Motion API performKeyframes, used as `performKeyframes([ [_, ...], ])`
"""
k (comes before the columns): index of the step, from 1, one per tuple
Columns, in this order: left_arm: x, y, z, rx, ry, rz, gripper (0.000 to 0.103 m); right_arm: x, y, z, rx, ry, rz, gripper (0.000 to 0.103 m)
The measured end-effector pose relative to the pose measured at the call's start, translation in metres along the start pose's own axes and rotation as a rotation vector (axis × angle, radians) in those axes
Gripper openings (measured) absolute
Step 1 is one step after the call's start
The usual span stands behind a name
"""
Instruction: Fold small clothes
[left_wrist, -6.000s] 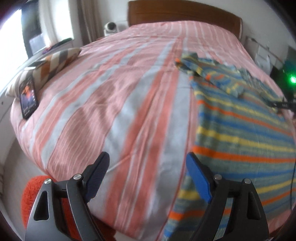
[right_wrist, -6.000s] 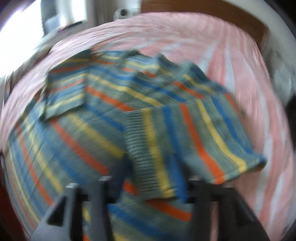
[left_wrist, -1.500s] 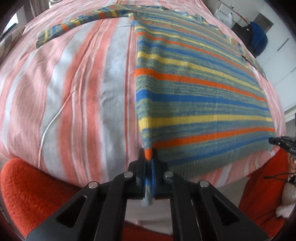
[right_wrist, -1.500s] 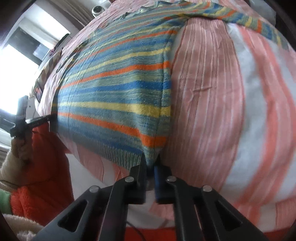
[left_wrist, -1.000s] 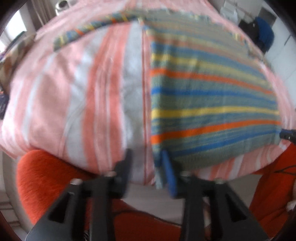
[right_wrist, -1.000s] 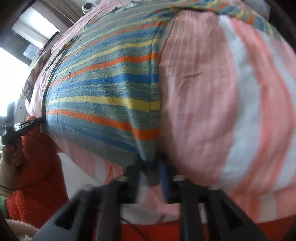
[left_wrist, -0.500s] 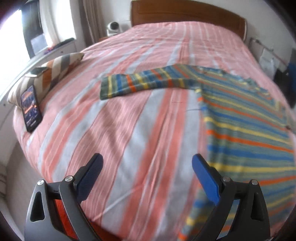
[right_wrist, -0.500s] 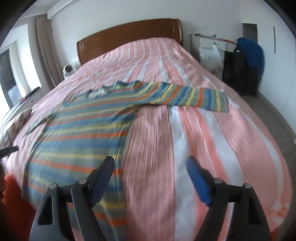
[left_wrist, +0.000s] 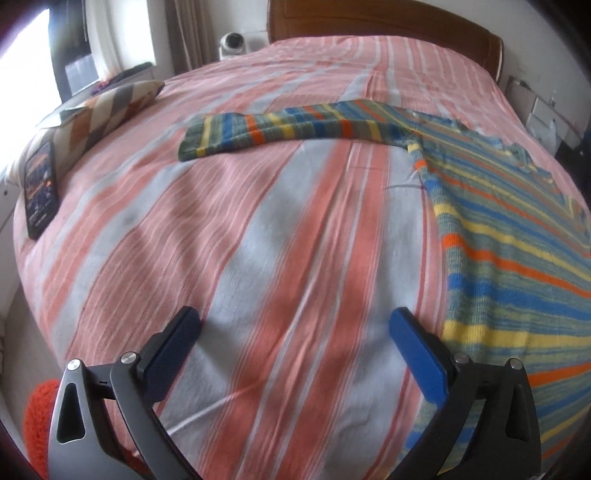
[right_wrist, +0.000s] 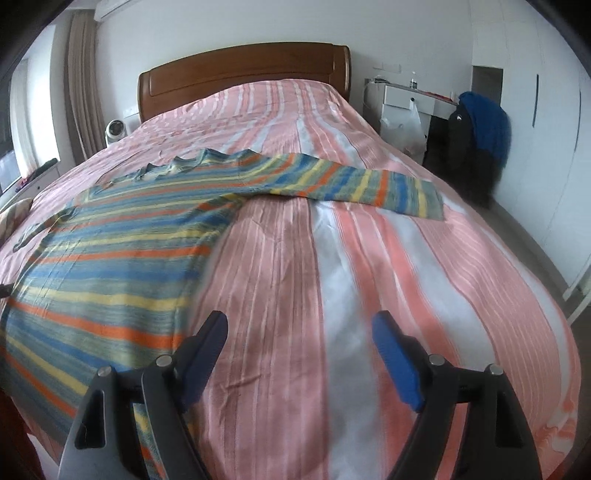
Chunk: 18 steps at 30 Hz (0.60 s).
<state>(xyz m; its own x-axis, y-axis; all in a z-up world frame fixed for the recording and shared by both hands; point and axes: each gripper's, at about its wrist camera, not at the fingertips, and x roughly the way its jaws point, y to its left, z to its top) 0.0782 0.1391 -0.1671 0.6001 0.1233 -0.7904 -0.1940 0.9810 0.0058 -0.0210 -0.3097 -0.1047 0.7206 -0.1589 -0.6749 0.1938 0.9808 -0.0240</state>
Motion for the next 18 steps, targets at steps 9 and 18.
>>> performKeyframes([
  [9, 0.000, -0.003, -0.001, 0.016, -0.009, 0.015, 0.103, 0.008, -0.001, -0.006, 0.008, 0.039, 0.011, 0.080],
  [18, 0.001, -0.003, -0.001, 0.016, -0.013, 0.016, 0.103, 0.014, -0.006, -0.008, 0.040, 0.062, 0.008, 0.084],
])
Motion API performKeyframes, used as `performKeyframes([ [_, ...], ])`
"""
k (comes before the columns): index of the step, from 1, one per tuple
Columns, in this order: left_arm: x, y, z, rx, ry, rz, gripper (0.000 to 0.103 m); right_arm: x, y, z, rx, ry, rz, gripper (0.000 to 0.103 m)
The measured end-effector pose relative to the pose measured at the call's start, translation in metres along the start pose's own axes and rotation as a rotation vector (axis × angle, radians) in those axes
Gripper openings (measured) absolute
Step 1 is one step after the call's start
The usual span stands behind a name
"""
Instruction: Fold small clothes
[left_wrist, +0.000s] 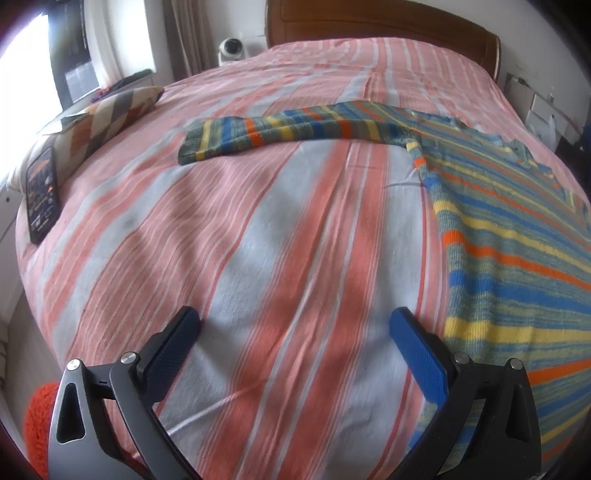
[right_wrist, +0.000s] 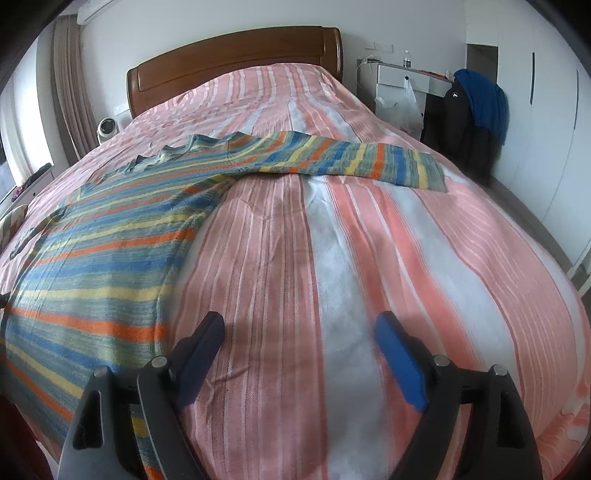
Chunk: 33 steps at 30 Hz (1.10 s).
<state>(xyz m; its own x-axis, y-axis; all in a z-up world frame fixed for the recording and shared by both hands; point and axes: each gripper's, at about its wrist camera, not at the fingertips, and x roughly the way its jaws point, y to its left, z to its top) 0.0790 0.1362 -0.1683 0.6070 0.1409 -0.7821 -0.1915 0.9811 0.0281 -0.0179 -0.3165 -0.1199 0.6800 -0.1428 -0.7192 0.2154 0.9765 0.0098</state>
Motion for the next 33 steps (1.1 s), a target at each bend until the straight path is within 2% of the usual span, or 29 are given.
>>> performKeyframes([
  [14, 0.003, -0.003, 0.001, 0.018, 0.001, 0.015, 0.103, 0.004, 0.001, -0.002, -0.001, 0.012, -0.004, 0.087],
  [27, 0.002, 0.004, 0.001, 0.043, -0.009, -0.052, 0.103, 0.005, 0.000, -0.002, 0.003, 0.030, 0.000, 0.092],
  [31, -0.007, 0.008, 0.002, 0.027, -0.043, -0.092, 0.102, -0.005, -0.018, 0.014, 0.098, 0.025, 0.086, 0.092],
  [33, -0.010, 0.010, 0.004, 0.020, -0.069, -0.080, 0.102, -0.005, -0.038, 0.032, 0.153, 0.010, 0.149, 0.092],
])
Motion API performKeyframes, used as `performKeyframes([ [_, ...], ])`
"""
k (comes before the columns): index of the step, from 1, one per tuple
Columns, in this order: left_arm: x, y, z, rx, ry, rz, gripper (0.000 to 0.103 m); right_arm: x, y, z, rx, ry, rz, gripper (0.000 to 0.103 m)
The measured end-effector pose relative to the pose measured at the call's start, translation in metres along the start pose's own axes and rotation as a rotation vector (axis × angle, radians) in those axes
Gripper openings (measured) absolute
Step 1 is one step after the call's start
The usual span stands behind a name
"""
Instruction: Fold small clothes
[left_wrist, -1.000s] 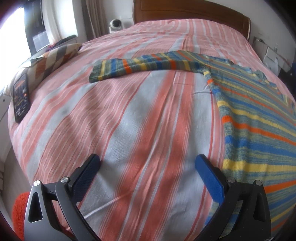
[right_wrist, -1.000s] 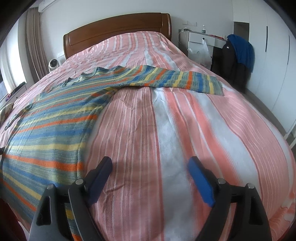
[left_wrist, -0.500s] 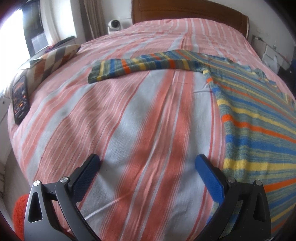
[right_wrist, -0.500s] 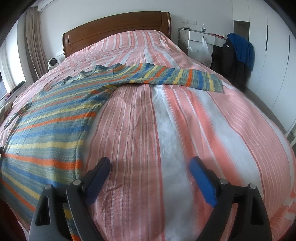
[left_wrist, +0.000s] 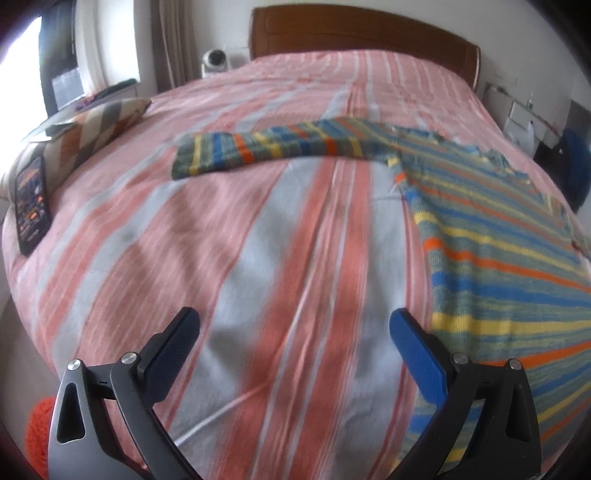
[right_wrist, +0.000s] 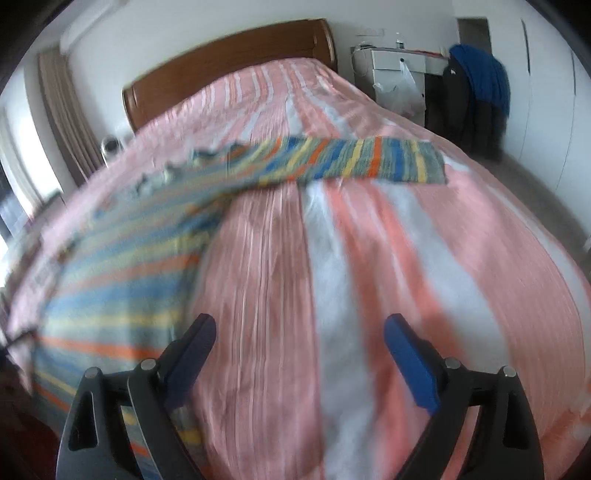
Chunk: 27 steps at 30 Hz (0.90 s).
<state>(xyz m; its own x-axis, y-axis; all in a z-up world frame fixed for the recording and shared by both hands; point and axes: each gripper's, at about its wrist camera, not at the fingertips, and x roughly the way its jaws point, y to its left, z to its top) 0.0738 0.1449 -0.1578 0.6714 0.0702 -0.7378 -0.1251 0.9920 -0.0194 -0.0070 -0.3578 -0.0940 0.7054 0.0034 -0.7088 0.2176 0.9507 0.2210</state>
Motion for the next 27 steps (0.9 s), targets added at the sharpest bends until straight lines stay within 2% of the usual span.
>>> performKeyframes([
  [2, 0.001, 0.000, 0.000, -0.004, -0.006, 0.014, 0.102, 0.004, -0.027, 0.027, 0.091, -0.002, 0.067, 0.091],
  [4, 0.003, 0.002, 0.000, -0.015, 0.000, 0.021, 0.102, 0.018, -0.070, 0.054, 0.262, 0.007, 0.170, 0.091],
  [5, 0.003, 0.003, 0.000, -0.019, 0.002, 0.025, 0.102, 0.026, -0.091, 0.062, 0.345, 0.008, 0.194, 0.091],
  [8, 0.004, 0.005, -0.001, -0.025, 0.001, 0.046, 0.102, 0.043, -0.142, 0.071, 0.538, -0.012, 0.196, 0.087],
  [10, 0.006, 0.006, -0.002, -0.027, 0.008, 0.053, 0.102, 0.056, -0.170, 0.081, 0.620, -0.025, 0.232, 0.079],
  [15, 0.010, 0.003, -0.003, -0.019, 0.005, 0.071, 0.102, 0.085, -0.193, 0.098, 0.730, 0.016, 0.311, 0.076],
  [18, 0.011, 0.001, -0.004, -0.010, 0.001, 0.084, 0.103, 0.100, -0.191, 0.110, 0.716, 0.049, 0.324, 0.076],
  [23, 0.012, 0.000, -0.005, -0.005, -0.001, 0.088, 0.103, 0.119, -0.192, 0.124, 0.690, 0.082, 0.321, 0.066],
  [26, 0.012, 0.000, -0.005, -0.003, -0.003, 0.092, 0.103, 0.129, -0.193, 0.126, 0.704, 0.081, 0.293, 0.052],
  [27, 0.012, -0.001, -0.005, -0.002, -0.005, 0.095, 0.103, 0.130, -0.193, 0.126, 0.704, 0.082, 0.274, 0.040],
])
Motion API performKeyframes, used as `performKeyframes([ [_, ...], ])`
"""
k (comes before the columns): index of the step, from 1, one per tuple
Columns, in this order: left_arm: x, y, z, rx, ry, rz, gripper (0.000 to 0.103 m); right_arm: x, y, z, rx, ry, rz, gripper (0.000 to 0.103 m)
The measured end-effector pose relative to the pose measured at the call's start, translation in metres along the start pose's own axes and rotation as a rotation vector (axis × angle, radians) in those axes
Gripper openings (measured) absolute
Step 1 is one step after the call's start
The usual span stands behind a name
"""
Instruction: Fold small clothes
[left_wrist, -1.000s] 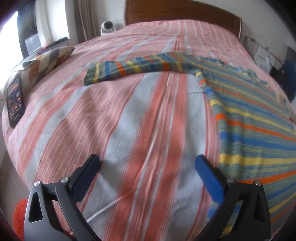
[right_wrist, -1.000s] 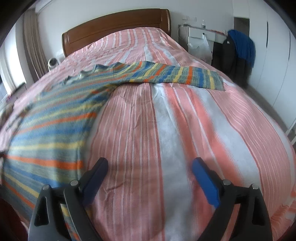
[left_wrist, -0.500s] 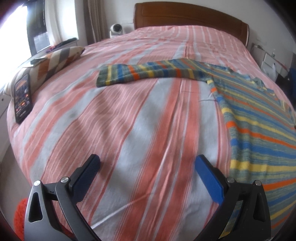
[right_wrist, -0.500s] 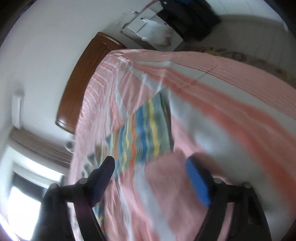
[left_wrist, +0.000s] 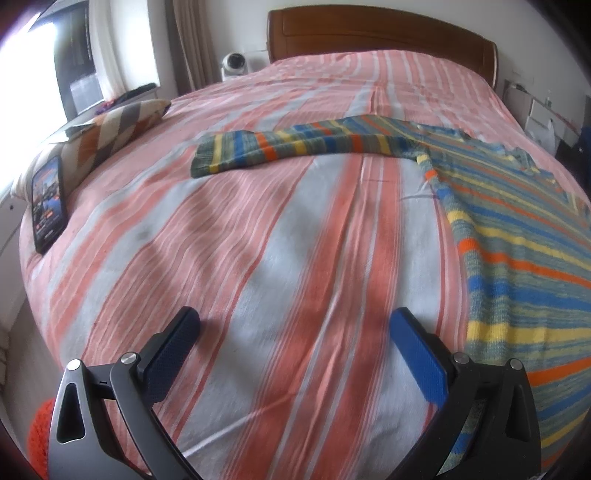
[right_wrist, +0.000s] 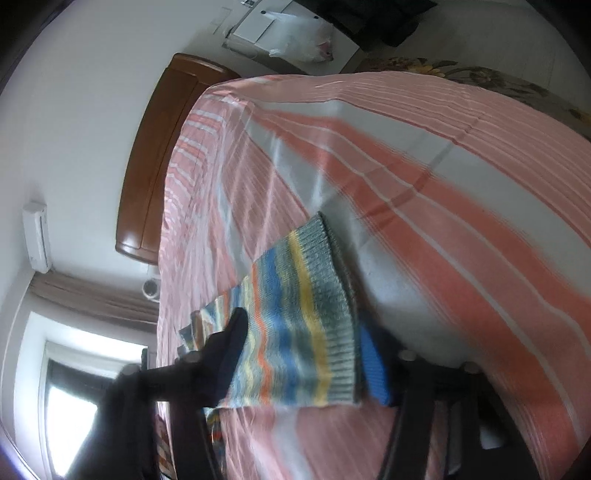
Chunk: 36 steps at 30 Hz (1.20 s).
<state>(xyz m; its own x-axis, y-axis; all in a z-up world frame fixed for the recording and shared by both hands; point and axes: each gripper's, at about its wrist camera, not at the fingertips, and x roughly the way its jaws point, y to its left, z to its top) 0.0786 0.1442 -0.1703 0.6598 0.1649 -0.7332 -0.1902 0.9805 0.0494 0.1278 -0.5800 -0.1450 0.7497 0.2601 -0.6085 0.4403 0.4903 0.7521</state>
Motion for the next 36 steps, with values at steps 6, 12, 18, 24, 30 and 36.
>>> performKeyframes([
  [6, 0.000, -0.001, 0.000, -0.001, -0.001, 0.002, 0.103, -0.011, 0.019, -0.002, -0.195, -0.103, -0.309, 0.001],
  [12, 0.000, -0.001, -0.001, -0.001, -0.001, 0.001, 0.103, -0.011, 0.057, -0.013, -0.319, -0.130, -0.411, 0.001],
  [18, 0.001, -0.001, 0.001, -0.009, 0.004, -0.006, 0.103, -0.037, 0.188, -0.049, -0.576, -0.161, -0.207, 0.001],
  [24, 0.000, 0.003, 0.003, -0.020, 0.012, -0.038, 0.103, 0.004, 0.332, -0.129, -0.798, -0.015, 0.018, 0.002],
  [30, 0.000, 0.005, 0.003, -0.015, 0.011, -0.041, 0.103, 0.093, 0.380, -0.211, -0.792, 0.190, 0.159, 0.025],
  [36, 0.001, 0.004, 0.003, -0.015, 0.012, -0.040, 0.103, 0.128, 0.347, -0.229, -0.666, 0.324, 0.226, 0.065],
])
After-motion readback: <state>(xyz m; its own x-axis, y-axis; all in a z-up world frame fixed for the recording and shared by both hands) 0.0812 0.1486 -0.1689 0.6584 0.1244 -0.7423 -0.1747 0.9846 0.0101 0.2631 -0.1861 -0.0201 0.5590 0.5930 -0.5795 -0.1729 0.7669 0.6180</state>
